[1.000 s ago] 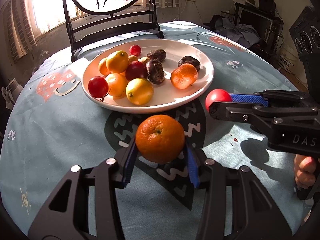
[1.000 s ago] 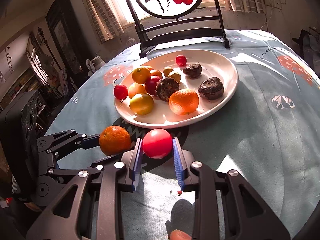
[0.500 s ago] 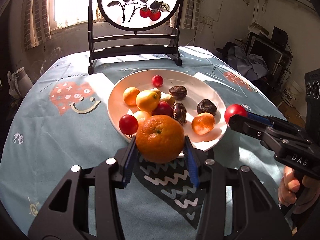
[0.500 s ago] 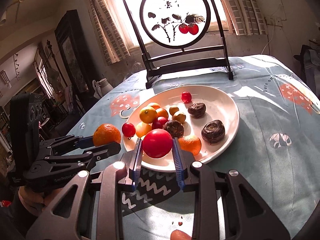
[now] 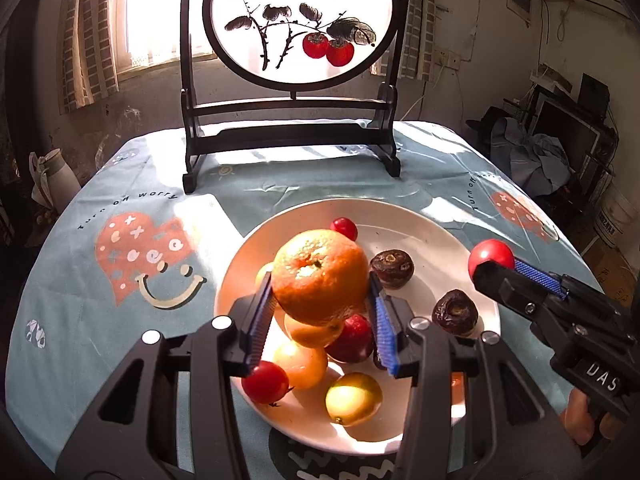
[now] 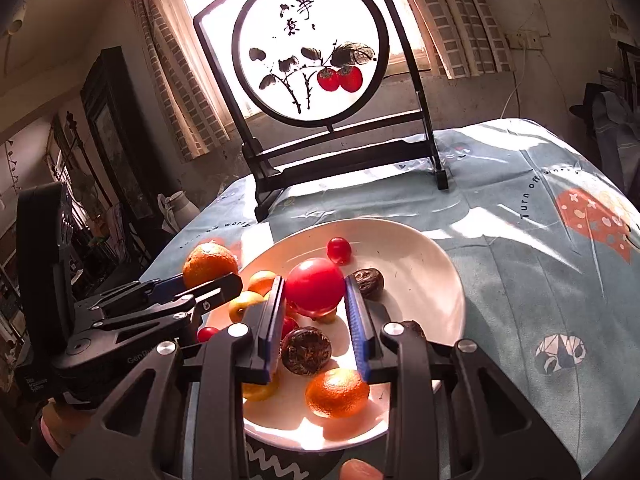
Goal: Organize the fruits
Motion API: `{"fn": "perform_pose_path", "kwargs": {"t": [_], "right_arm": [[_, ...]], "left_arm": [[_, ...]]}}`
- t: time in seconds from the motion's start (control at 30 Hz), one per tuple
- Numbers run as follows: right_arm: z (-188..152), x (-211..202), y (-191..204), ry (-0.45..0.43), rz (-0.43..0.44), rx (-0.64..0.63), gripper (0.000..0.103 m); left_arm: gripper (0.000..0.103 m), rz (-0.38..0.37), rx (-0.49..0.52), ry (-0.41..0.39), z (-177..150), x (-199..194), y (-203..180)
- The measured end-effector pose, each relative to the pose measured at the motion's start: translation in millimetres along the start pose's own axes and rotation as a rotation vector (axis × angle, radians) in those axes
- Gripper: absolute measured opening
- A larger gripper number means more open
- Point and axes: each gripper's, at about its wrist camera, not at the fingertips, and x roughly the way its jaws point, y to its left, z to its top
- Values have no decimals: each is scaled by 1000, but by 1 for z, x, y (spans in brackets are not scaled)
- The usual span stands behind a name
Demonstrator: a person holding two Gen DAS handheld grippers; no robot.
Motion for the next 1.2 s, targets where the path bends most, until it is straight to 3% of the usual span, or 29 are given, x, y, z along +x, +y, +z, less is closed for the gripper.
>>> {"fn": "perform_pose_path", "kwargs": {"t": [0.4,0.43,0.47,0.53,0.73,1.03,1.2], "right_arm": [[14,28,-12,18,-24,-15,30],[15,29,-11,21,-22,-19,30],[15,31,-11,24,-22,-23,30],[15,34,-11,29,-25,-30,30],[13,42,-11,51,-35,-39,30],[11,45,-10,80,-34,-43,31],[11,35,-2,92,-26,-74,44]], "left_arm": [[47,13,-39,84,21,49,9],[49,19,-40,92,22,51,9],[64,36,-41,84,22,50,10],[74,62,-41,47,23,44,12],[86,99,-41,14,30,27,16],[95,173,-34,-5,28,3,19],[97,181,-44,-11,21,-17,20]]}}
